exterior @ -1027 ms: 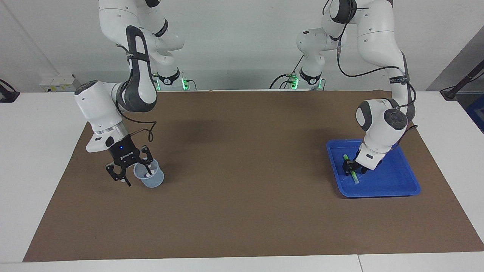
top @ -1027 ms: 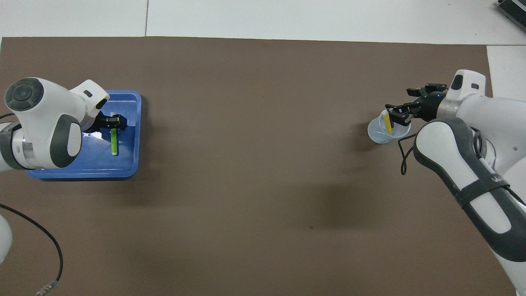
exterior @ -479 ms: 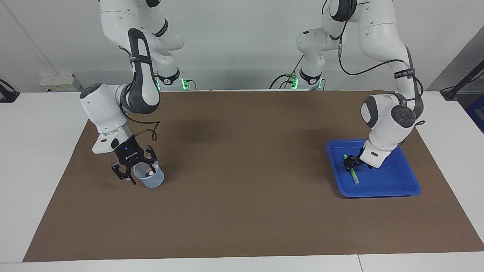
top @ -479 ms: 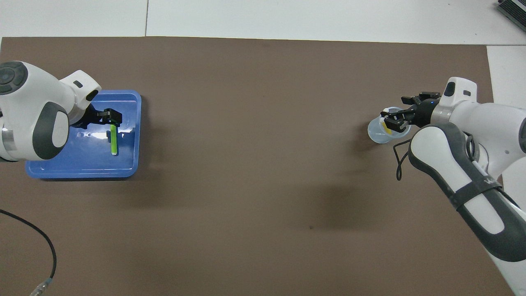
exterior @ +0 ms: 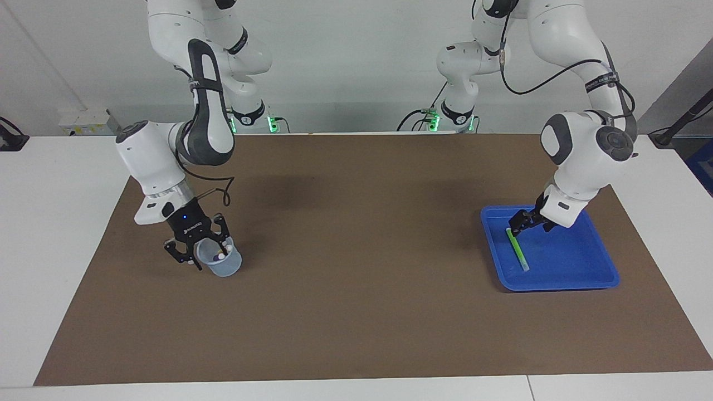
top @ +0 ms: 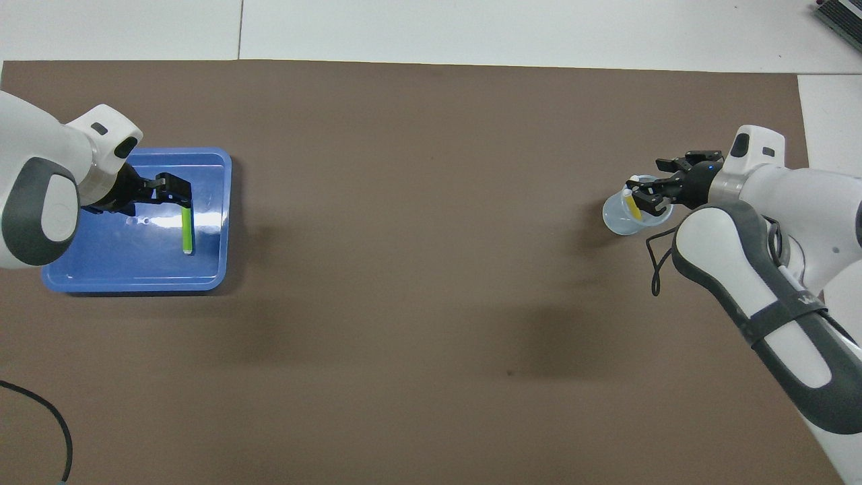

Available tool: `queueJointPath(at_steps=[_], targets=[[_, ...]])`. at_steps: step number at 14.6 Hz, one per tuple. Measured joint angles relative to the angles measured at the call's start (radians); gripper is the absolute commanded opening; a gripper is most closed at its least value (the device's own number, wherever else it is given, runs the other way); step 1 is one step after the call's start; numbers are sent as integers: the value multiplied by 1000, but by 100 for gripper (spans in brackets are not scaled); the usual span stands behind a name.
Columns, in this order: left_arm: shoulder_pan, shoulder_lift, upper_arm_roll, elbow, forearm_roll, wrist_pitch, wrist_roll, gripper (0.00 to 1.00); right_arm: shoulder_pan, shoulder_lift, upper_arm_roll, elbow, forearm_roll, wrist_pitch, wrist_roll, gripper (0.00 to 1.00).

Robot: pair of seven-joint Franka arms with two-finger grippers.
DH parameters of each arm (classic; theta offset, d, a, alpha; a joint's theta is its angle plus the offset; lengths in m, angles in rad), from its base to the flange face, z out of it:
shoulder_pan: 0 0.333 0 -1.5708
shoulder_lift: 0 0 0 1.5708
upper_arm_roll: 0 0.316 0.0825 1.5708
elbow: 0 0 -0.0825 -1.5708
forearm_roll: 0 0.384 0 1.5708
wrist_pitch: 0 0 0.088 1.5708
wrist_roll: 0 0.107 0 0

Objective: Right arm passes pens to left for tray arrangement
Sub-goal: 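Lower the green pen into the blue tray and open the left gripper, then grasp the purple pen with the right gripper while the left gripper rises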

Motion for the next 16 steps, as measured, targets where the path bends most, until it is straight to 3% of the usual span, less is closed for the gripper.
queueJointPath(at_steps=[3,5,11,12,15,16], targets=[[-14,-45,-17,2,-40,-57,-125,100,2,0,1,0,33,0,0,64],[-60,-58,-23,2,-63,-68,-236,100,2,0,1,0,38,2,0,51],[-235,-64,-28,1,-68,-68,-536,100,2,0,1,-2,38,5,0,51],[-247,-64,-28,1,-68,-68,-560,100,2,0,1,-2,38,5,0,46],[-281,-64,-27,1,-69,-68,-614,100,2,0,1,-4,38,5,-3,5],[-296,-64,-27,1,-69,-68,-636,100,2,0,1,-4,38,5,-3,0]])
